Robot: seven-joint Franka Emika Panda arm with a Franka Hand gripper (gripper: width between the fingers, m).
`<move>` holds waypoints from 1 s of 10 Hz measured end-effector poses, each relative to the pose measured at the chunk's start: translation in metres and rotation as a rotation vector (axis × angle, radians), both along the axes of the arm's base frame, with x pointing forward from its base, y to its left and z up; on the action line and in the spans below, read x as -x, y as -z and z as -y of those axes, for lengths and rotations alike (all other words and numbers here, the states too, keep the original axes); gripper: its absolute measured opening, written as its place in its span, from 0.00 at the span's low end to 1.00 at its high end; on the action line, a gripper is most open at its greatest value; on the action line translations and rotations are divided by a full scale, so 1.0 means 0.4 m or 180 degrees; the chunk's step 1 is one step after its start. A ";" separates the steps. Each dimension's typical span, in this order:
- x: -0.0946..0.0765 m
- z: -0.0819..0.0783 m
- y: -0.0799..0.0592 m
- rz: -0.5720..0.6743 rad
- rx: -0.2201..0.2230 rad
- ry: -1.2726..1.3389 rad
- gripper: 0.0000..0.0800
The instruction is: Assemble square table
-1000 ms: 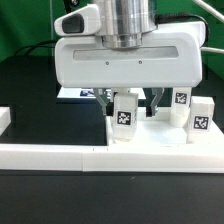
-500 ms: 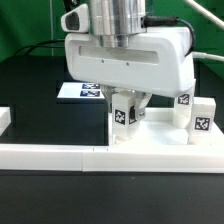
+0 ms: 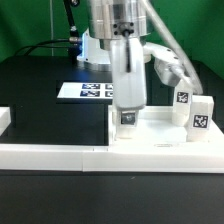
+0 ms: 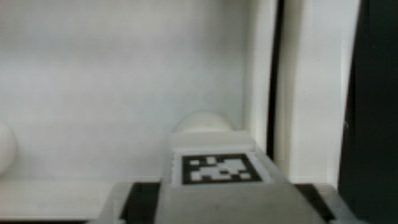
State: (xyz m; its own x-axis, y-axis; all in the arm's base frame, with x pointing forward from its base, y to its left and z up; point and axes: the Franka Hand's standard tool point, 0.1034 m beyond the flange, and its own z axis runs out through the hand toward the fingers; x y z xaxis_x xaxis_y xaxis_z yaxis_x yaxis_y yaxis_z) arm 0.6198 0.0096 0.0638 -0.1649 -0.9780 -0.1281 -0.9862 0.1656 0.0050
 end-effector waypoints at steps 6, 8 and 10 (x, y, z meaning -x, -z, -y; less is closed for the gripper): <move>-0.033 0.008 -0.029 0.0353 0.0086 -0.1710 0.80; -0.031 0.011 -0.026 0.0397 0.0109 -0.2169 0.81; -0.034 0.020 -0.031 0.0451 0.0150 -0.2795 0.81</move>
Offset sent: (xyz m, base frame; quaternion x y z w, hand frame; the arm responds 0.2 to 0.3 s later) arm 0.0274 0.0017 0.0310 0.0198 -0.0185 -0.1504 0.9883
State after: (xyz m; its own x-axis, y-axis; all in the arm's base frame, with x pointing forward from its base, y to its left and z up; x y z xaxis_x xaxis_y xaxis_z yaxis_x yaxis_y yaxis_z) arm 0.6332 0.0017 0.0763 0.6611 -0.7488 -0.0470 -0.7483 -0.6534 -0.1143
